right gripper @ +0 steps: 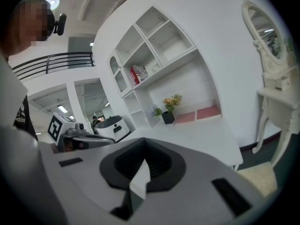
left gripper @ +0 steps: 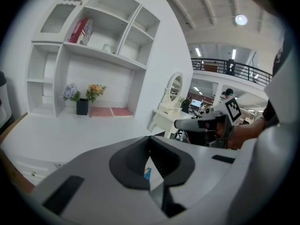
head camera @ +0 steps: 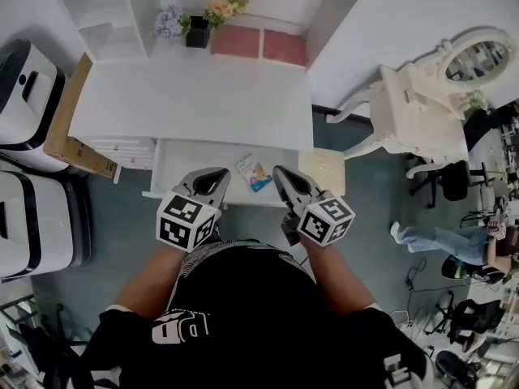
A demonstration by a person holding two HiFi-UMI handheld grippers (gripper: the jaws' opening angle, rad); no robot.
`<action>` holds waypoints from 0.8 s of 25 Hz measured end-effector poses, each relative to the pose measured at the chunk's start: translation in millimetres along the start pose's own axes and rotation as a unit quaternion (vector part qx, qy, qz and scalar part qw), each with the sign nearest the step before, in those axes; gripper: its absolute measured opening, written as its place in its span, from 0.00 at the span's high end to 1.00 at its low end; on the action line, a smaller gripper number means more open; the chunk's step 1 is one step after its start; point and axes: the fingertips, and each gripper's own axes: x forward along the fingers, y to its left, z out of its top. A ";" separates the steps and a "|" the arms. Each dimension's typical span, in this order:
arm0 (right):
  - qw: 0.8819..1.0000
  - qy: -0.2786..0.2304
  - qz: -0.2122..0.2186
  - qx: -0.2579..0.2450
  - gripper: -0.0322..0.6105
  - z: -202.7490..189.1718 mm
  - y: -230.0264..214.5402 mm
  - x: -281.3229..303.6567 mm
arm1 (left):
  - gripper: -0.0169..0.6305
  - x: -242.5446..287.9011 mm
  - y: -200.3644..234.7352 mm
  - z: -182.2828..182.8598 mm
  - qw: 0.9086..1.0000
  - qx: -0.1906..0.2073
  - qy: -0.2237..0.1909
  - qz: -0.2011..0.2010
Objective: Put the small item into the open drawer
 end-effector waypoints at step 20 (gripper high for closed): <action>0.999 0.024 0.039 -0.029 0.94 -62.0 33.3 -141.7 | 0.95 -32.1 -142.1 -59.6 0.999 0.005 0.003 0.037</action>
